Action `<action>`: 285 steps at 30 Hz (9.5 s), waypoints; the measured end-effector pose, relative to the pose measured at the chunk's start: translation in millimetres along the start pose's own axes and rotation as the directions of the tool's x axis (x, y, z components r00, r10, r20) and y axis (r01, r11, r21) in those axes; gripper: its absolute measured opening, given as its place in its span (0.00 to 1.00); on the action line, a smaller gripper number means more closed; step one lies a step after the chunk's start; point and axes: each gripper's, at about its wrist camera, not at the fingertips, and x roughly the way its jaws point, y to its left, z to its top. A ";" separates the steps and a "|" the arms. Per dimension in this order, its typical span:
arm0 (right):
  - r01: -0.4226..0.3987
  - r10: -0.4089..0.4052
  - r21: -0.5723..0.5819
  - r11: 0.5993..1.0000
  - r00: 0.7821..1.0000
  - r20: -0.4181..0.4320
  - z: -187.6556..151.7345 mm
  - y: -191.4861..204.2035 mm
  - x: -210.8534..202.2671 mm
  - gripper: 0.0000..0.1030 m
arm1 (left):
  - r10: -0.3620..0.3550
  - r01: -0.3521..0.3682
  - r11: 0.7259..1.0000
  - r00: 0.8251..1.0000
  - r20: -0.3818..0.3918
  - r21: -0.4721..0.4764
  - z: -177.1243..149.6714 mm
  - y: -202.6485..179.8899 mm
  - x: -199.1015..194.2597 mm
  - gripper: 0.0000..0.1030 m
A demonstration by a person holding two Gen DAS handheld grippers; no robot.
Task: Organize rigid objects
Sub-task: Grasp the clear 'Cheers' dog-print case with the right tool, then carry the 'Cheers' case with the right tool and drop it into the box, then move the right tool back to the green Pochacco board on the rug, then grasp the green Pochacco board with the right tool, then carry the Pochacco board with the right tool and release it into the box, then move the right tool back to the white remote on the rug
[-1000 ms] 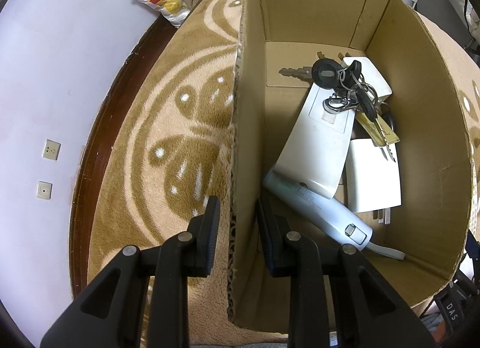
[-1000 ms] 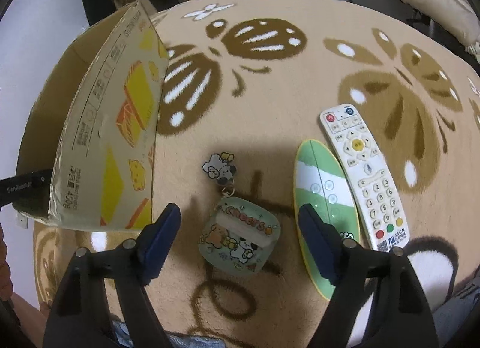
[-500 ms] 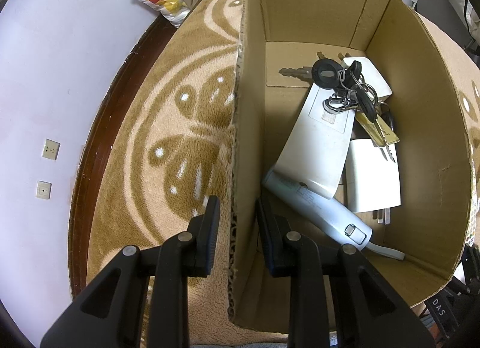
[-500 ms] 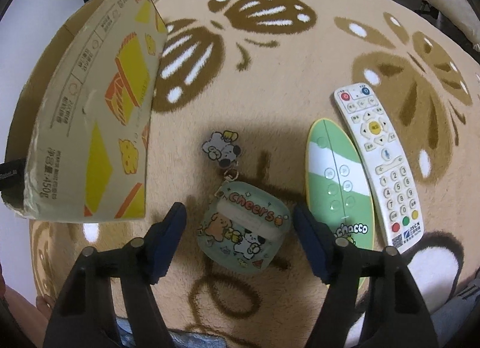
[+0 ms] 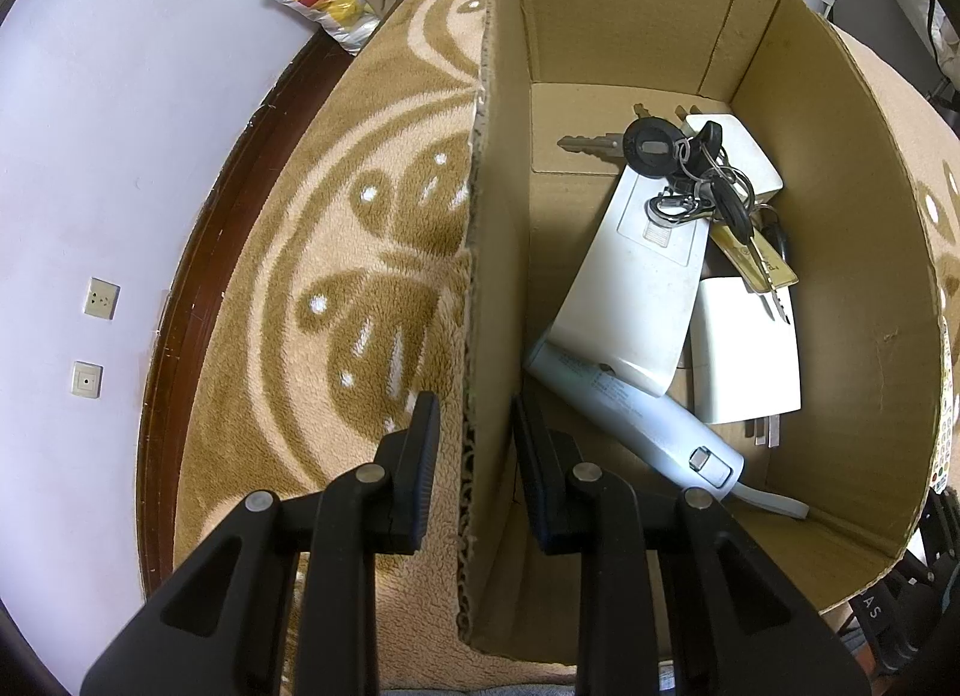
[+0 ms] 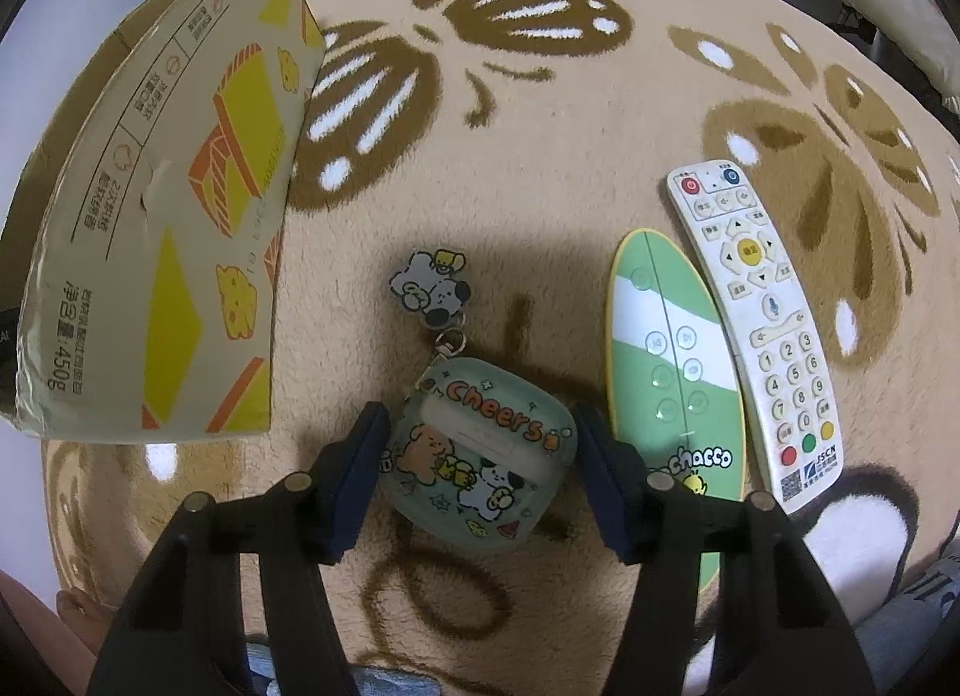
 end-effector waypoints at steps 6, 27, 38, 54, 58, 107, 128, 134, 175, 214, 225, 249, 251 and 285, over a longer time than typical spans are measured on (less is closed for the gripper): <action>-0.006 0.006 0.006 1.000 0.998 0.056 -1.4 3.0 -9.9 0.63 | 0.000 0.000 1.000 1.000 0.000 0.000 0.1 0.0 -0.1 0.24; -0.026 0.052 -0.078 0.997 0.934 0.354 40.7 26.8 -86.8 0.63 | -0.009 0.009 1.000 1.000 -0.003 -0.004 -0.1 1.5 0.9 0.24; -0.061 0.160 -0.215 0.975 0.860 0.485 76.2 84.1 -132.1 0.63 | -0.024 0.024 1.000 1.000 -0.004 -0.013 0.6 4.1 2.1 0.24; -0.135 0.216 -0.206 0.969 0.870 0.443 74.1 106.9 -105.1 0.63 | -0.069 0.069 0.997 0.998 -0.005 -0.041 1.4 10.4 5.0 0.24; -0.112 0.209 -0.229 0.967 0.865 0.456 75.2 106.9 -111.4 0.63 | -0.070 0.069 0.997 0.998 -0.007 -0.043 1.8 10.7 5.6 0.24; -0.006 0.002 0.020 1.000 0.984 0.180 39.9 -53.7 -49.1 1.00 | -0.041 0.041 0.999 0.999 -0.003 -0.022 0.7 5.9 -1.0 0.25; -0.105 0.097 0.103 0.989 0.992 0.080 31.1 -71.0 -25.4 0.89 | -0.037 0.037 0.999 0.999 -0.001 -0.016 0.0 5.2 -1.8 0.25; -0.144 0.135 0.120 0.982 0.987 0.085 30.6 -73.5 -26.4 0.88 | -0.036 0.036 0.999 0.999 -0.001 -0.015 0.0 5.2 -2.3 0.25; 0.081 -0.085 0.062 0.995 0.994 0.061 31.8 -54.5 -6.3 0.56 | -0.035 0.035 0.999 0.999 -0.001 -0.014 -0.7 4.9 -2.4 0.25; -0.117 0.160 -0.129 0.985 0.899 0.407 54.9 4.6 -103.1 0.55 | -0.029 0.029 1.000 1.000 -0.003 -0.011 -1.4 5.8 -2.1 0.25; -0.146 0.222 -0.187 0.971 0.836 0.501 80.1 46.2 -153.8 0.55 | -0.031 0.031 0.999 1.000 -0.003 -0.012 -1.2 6.0 -1.9 0.25; -0.329 0.379 -0.190 0.925 0.832 0.405 73.9 93.6 -119.3 0.55 | -0.035 0.035 0.999 0.999 -0.006 -0.014 -0.7 4.7 0.0 0.25; -0.332 0.374 -0.173 0.927 0.840 0.392 72.0 91.2 -110.2 0.55 | -0.036 0.036 0.999 0.999 -0.005 -0.015 -0.8 4.2 -0.1 0.25; -0.141 0.207 -0.188 0.972 0.892 0.402 74.2 50.7 -119.1 1.00 | -0.015 0.015 1.000 1.000 -0.005 -0.002 -0.8 2.7 -4.2 0.25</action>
